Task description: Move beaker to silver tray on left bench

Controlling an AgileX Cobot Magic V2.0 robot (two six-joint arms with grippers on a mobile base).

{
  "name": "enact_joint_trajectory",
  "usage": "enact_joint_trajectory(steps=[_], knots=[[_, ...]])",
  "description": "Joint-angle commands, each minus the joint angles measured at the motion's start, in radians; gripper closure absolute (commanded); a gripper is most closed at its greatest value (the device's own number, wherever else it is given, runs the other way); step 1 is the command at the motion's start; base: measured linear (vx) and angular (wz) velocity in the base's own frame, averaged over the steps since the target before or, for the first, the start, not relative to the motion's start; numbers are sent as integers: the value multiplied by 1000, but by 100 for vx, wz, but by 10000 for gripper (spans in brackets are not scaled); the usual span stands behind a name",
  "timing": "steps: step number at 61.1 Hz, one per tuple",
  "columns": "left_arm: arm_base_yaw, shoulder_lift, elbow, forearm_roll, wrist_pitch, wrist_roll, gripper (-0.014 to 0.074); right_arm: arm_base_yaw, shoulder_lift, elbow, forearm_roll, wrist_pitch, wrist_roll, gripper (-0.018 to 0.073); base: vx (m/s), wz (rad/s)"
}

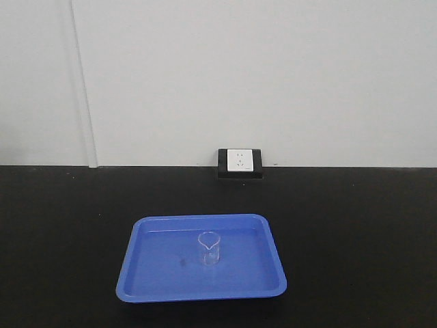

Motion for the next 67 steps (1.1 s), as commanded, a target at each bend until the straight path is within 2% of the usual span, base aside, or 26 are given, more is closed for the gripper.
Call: enact_joint_trajectory(steps=[1, 34, 49, 56, 67], knots=[[-4, -8, 20, -3, -83, -2, 595, 0, -11, 5, -4, -85, -1, 571, 0, 0], [-4, -8, 20, -3, -83, -2, 595, 0, -11, 5, -6, -118, -6, 571, 0, 0], [-4, -8, 20, -3, -83, -2, 595, -2, 6, -46, -45, -407, -16, 571, 0, 0], [-4, -8, 20, -3, -83, -2, 595, -2, 115, -168, -45, -450, -61, 571, 0, 0], [-4, -8, 20, -3, -83, -2, 595, -2, 486, -378, -45, -501, -175, 571, 0, 0]])
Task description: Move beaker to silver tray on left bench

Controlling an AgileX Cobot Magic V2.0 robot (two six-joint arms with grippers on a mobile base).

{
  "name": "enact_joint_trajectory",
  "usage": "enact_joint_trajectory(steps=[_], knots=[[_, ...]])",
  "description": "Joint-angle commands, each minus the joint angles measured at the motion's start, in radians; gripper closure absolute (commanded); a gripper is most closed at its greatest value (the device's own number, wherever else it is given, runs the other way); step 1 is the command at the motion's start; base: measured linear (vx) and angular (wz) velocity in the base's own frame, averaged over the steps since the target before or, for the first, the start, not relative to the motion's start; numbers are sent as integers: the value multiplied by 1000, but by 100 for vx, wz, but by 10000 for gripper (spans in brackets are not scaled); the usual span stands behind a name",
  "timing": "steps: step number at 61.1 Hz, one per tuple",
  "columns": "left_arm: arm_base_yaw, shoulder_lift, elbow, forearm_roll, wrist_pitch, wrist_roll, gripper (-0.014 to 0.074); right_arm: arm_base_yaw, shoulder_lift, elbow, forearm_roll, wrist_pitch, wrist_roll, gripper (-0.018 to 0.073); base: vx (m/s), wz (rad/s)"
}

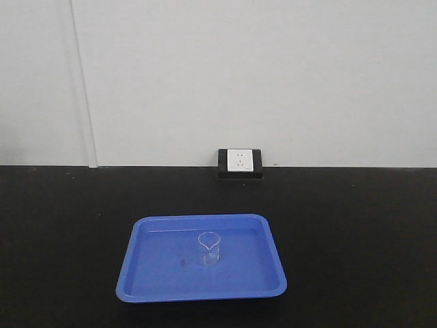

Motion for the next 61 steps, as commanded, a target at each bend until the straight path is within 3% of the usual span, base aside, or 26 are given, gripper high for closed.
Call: enact_joint_trajectory(steps=[1, 9, 24, 30, 40, 53, 61], knots=[[-4, -8, 20, -3, -83, -2, 595, -2, 209, -136, -11, -122, -65, 571, 0, 0], [-4, -8, 20, -3, -83, -2, 595, -2, 492, -239, -11, -264, -67, 571, 0, 0], [-4, -8, 20, -3, -83, -2, 595, -1, 806, -288, -13, -542, -63, 568, 0, 0], [-4, -8, 20, -3, -83, -2, 595, 0, 884, -288, -50, -622, -63, 557, 0, 0], [-4, -8, 20, -3, -83, -2, 595, 0, 960, -288, -166, -641, -24, 491, 0, 0], [-4, -8, 20, -3, -83, -2, 595, 0, 1054, -288, -305, -665, 82, 286, 0, 0], [-4, -8, 20, -3, -83, -2, 595, 0, 1172, -288, -369, -832, 113, 53, 0, 0]])
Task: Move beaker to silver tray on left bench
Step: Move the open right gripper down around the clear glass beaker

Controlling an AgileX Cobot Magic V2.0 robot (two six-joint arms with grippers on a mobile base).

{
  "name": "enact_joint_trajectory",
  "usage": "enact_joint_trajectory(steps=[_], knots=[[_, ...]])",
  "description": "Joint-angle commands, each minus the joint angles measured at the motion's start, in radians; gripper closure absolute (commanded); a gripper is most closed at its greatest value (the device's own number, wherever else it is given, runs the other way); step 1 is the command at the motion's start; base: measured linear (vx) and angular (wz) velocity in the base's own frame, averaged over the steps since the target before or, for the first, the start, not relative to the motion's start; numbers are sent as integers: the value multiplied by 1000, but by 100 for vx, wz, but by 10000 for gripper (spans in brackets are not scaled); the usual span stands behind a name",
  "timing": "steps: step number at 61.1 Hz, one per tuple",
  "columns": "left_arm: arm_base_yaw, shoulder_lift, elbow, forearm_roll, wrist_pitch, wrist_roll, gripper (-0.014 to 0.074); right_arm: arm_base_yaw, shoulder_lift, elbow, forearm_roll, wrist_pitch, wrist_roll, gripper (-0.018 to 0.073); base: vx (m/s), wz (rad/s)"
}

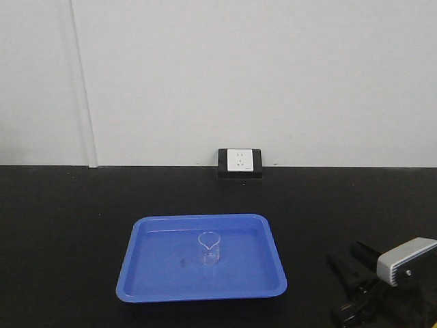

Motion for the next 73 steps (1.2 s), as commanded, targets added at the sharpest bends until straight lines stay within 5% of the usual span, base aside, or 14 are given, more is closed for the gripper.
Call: enact_joint_trajectory(steps=[1, 10, 14, 39, 73], knots=[[-4, -8, 20, -3, -83, -2, 595, 0, 55, -34, -31, -211, 16, 32, 0, 0], [-4, -8, 20, -3, -83, -2, 595, 0, 198, -33, -37, -507, 27, -127, 0, 0], [-4, -8, 20, -3, -83, -2, 595, 13, 228, -43, -56, -514, 65, -139, 0, 0], [-4, -8, 20, -3, -83, -2, 595, 190, 471, -474, -79, -9, 86, -39, 0, 0], [-4, -8, 20, -3, -83, -2, 595, 251, 743, -849, -83, 167, 212, -20, 0, 0]])
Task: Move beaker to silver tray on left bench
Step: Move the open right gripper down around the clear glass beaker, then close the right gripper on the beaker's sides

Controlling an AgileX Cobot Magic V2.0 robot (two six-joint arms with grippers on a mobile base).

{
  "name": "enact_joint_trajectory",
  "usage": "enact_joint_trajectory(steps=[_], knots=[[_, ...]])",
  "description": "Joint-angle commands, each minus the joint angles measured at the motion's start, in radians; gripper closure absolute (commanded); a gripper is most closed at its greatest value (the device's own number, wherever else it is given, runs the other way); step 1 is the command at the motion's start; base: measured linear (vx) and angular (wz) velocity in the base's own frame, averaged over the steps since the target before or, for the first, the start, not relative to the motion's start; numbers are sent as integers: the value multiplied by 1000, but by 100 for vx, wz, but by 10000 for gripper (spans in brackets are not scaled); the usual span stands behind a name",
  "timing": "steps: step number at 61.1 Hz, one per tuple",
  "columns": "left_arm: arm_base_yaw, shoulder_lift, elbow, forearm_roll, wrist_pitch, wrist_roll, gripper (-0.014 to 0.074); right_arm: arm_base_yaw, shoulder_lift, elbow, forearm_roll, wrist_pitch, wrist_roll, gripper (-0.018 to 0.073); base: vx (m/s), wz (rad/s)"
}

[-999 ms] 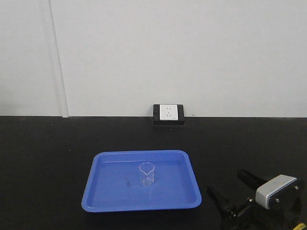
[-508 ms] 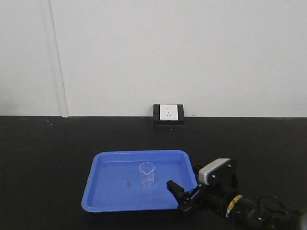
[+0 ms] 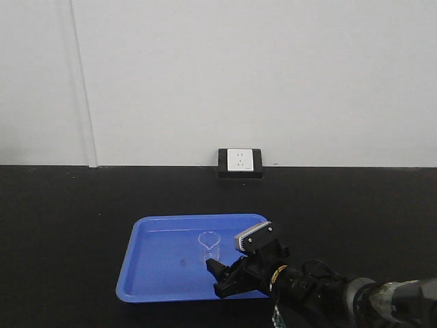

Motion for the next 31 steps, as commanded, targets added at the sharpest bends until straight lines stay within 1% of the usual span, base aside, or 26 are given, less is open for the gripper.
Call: enact_joint_trajectory(steps=[1, 11, 21, 31], knots=[[-4, -8, 20, -3, -83, -2, 595, -1, -34, -63, 9, -48, 20, -20, 0, 0], [-4, -8, 20, -3, -83, -2, 595, -1, 23, -128, -35, -45, 64, -20, 0, 0], [-4, -8, 20, -3, -83, -2, 595, -1, 34, -164, -112, -24, 124, -20, 0, 0], [-4, -8, 20, -3, -83, -2, 595, -1, 34, -169, -119, -14, 134, -20, 0, 0]])
